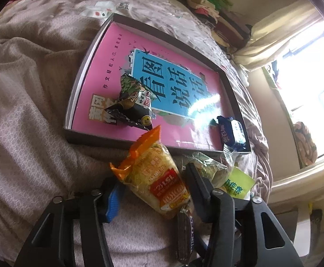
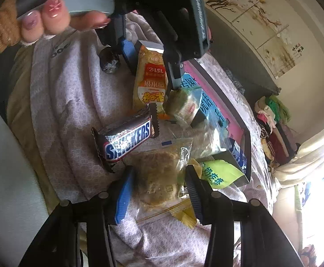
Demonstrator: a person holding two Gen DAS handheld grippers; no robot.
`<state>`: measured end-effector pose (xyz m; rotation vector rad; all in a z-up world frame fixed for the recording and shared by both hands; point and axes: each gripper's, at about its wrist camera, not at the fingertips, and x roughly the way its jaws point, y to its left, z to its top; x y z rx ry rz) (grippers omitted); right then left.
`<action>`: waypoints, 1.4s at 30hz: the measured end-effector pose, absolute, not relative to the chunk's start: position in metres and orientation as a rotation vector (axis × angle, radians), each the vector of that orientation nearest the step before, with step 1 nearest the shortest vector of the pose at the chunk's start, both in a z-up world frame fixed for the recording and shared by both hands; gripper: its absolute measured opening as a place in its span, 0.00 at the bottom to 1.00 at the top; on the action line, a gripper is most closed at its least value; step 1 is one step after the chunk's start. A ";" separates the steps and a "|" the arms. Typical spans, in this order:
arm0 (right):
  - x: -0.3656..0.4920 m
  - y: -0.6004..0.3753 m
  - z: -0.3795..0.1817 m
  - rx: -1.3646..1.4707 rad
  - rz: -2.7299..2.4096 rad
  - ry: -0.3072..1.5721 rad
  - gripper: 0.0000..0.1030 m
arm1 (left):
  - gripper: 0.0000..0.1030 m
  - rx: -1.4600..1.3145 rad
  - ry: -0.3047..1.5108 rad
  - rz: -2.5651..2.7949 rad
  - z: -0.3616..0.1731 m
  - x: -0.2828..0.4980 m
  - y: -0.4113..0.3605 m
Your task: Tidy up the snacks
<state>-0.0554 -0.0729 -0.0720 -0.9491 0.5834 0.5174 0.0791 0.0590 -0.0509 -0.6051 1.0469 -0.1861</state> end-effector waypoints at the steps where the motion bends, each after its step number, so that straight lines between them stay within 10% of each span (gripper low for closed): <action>1: -0.056 -0.072 -0.073 -0.956 0.515 0.579 0.46 | 0.44 -0.615 1.049 -0.185 -0.052 0.080 0.060; 42: -0.036 -0.108 -0.005 -0.511 0.499 0.629 0.38 | 0.30 -0.579 0.819 -0.343 0.004 0.063 0.083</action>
